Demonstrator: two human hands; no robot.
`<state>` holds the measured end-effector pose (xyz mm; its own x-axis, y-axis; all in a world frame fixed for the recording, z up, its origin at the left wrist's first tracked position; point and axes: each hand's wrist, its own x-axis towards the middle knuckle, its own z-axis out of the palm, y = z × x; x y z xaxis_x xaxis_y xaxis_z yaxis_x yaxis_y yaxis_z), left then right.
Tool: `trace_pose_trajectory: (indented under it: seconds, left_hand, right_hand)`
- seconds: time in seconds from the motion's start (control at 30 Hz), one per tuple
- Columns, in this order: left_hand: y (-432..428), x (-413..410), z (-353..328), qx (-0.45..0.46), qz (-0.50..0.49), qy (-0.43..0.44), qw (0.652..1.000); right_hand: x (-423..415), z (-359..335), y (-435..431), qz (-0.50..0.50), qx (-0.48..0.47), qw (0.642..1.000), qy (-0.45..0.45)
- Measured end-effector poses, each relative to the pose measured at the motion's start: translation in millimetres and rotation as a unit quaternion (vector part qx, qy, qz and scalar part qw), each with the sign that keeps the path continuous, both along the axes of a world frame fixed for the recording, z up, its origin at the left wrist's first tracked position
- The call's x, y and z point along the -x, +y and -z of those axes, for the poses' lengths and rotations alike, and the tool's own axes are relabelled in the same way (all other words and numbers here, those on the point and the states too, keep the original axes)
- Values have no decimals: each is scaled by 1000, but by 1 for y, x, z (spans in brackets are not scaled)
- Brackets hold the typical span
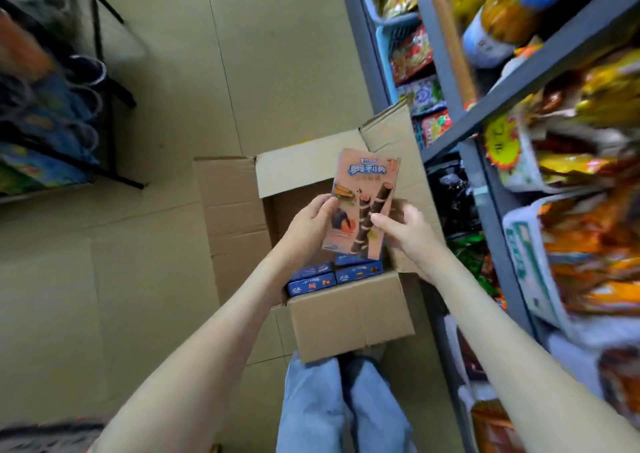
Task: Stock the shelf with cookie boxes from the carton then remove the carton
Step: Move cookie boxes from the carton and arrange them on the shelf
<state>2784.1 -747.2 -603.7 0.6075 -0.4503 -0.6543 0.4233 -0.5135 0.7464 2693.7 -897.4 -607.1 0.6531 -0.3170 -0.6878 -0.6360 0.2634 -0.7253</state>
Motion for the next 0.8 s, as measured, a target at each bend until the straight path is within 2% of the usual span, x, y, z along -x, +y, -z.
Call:
trace_pose_trajectory:
  seconds: [0.03, 0.17, 0.3, 0.4, 0.5, 0.57, 0.7, 0.8]
  left_hand:
    - [-6, -1, -27, 2, 0, -20, 1000]
    - [-34, 9, -132, -39, 21, -224, 974]
    - [-52, 48, -242, 36, 10, -294, 955]
    - [-60, 83, -295, 76, 88, -266, 957]
    - [-65, 117, -331, 132, 155, -235, 950]
    - [-67, 138, -353, 169, 207, -211, 940]
    - [-72, 175, -392, 253, 268, -138, 919]
    - [-79, 213, -422, 307, 290, -142, 895]
  right_hand:
    - [0, -29, -1, 11, 23, 1000, -12]
    - [8, -139, 6, 51, 155, 984, -69]
    - [40, -241, 18, 104, 202, 967, -111]
    - [77, -301, 30, 115, 232, 954, -152]
    - [118, -342, 44, 74, 231, 960, -140]
    - [148, -362, 50, 71, 235, 955, -169]
    - [220, -396, 47, 110, 293, 930, -190]
    - [277, -419, 43, 149, 395, 888, -183]
